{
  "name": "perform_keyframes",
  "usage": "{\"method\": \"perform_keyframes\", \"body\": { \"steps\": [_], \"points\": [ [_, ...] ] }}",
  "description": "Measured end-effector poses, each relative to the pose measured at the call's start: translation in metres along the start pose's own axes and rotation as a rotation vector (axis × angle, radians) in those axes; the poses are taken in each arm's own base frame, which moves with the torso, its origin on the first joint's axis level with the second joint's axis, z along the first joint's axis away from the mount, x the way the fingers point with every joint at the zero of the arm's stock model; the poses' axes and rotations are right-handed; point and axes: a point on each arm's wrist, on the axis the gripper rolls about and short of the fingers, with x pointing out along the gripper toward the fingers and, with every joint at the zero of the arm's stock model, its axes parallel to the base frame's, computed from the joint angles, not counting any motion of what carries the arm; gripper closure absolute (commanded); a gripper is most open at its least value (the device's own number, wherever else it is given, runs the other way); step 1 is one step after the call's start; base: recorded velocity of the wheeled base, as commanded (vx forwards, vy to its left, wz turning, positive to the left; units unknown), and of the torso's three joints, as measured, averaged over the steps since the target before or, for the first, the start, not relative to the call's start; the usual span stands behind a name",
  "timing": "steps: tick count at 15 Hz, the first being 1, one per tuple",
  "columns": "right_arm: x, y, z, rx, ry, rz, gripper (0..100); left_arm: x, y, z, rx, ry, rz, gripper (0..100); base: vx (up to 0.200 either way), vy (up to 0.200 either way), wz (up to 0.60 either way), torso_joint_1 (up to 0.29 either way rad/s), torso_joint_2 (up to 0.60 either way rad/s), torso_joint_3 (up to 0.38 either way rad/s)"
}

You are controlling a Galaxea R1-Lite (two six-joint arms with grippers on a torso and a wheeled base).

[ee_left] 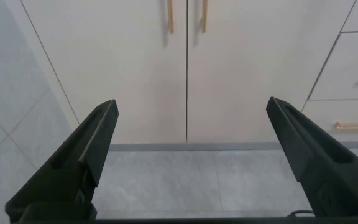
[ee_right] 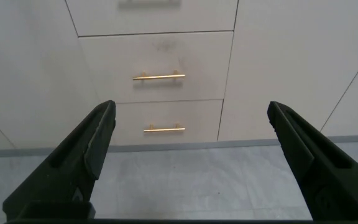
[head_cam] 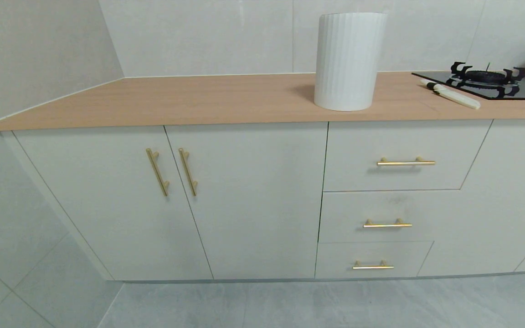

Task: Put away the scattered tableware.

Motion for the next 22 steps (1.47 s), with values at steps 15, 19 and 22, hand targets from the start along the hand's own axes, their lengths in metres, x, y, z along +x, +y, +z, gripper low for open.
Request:
{"method": "perform_keyframes", "body": {
  "steps": [15,19,22],
  "points": [
    [-0.0002,0.0000,0.0000,-0.001,-0.001,0.000,0,0.0000,0.0000,0.0001,0.000,-0.001,0.000,0,0.120,0.000,0.00,0.003,0.00,0.001],
    [-0.0002,0.0000,0.0000,-0.001,-0.001,0.000,0,0.0000,0.0000,0.0000,0.000,0.000,0.000,0,0.000,0.000,0.00,0.000,0.00,0.000],
    [-0.0002,0.0000,0.0000,-0.001,-0.001,0.000,0,0.0000,0.0000,-0.0001,0.001,0.001,-0.001,0,0.000,-0.067,0.00,0.001,0.00,-0.001]
  ]
}}
